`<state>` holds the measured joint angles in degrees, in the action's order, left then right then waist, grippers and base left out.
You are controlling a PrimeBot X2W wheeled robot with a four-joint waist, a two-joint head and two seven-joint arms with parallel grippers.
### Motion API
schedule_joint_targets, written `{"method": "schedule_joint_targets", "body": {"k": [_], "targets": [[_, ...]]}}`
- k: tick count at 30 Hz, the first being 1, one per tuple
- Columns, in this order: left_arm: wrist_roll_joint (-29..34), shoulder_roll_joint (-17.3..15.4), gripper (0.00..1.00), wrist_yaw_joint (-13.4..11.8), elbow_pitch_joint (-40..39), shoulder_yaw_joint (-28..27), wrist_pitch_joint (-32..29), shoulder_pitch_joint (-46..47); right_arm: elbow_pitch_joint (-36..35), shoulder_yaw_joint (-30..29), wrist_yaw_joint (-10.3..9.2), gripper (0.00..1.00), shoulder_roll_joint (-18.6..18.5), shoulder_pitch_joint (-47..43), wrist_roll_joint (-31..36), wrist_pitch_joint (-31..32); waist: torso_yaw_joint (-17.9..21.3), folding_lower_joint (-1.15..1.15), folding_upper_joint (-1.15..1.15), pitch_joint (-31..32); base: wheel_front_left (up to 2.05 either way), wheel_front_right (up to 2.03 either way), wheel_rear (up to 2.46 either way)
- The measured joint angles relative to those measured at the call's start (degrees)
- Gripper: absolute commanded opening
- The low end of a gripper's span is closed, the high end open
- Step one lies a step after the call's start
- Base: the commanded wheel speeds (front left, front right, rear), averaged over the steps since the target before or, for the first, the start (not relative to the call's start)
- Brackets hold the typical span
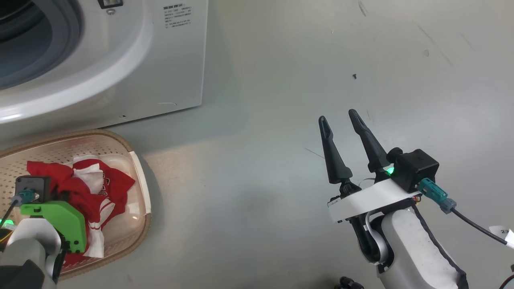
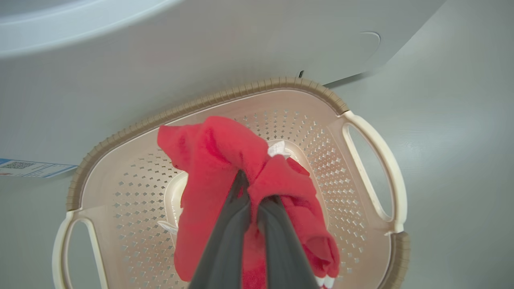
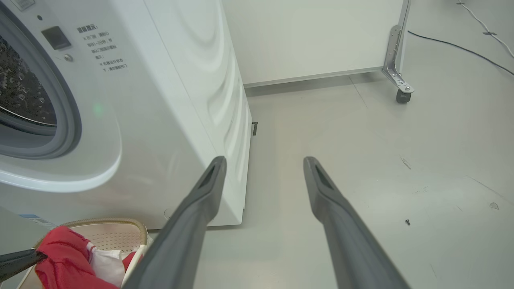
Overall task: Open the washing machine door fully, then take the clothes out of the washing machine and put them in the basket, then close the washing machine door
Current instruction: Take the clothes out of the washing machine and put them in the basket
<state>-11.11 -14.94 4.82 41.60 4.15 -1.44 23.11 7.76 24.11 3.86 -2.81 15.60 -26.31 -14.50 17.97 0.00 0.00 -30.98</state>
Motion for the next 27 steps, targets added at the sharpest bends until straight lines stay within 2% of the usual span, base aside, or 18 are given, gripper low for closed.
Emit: {"method": "schedule_joint_targets", "body": {"k": [5,6,7,8,9,15,27], "targets": [[-0.22,-0.07,0.00,0.00,2.82,-0.11,-0.05,1.16,-0.47,0.05,-0.33,1.00,0.02,0.88,-0.66,-0.01,1.35,0.00,0.00,-1.85,0.00,0.00,0.00],[-0.23,0.00,0.06,0.00,3.37,-0.07,-0.04,1.47,-0.49,-0.01,-0.51,1.00,0.02,0.96,-0.67,-0.01,1.56,0.00,0.00,-2.13,0.00,0.00,0.00],[-0.24,0.14,0.37,0.00,3.99,-0.09,-0.02,1.85,-0.51,-0.05,-0.52,1.00,0.01,1.03,-0.75,0.00,1.74,0.00,0.00,-2.37,0.00,0.00,0.00],[-0.41,0.35,0.82,-0.18,4.46,-0.22,0.01,2.14,-0.51,-0.09,-0.57,1.00,0.02,1.10,-0.78,-0.01,1.89,0.00,0.00,-2.56,0.00,0.00,0.00],[-0.63,0.58,1.00,-0.48,4.91,-0.55,0.18,2.36,-0.49,-0.11,-0.68,1.00,0.01,1.21,-0.80,-0.01,1.99,0.00,0.00,-2.69,0.00,0.00,0.00],[-1.05,1.57,1.00,-0.64,8.27,-0.34,0.78,2.82,-0.45,-0.66,-1.05,1.00,0.03,1.52,-0.79,-0.01,1.57,0.00,0.00,-2.45,0.00,0.00,0.00],[-3.48,5.23,1.00,-0.29,11.13,-1.31,7.47,4.30,0.76,-2.53,-1.03,1.00,0.01,1.53,1.27,-0.01,-2.06,0.00,0.00,0.25,0.00,0.00,0.00]]}}
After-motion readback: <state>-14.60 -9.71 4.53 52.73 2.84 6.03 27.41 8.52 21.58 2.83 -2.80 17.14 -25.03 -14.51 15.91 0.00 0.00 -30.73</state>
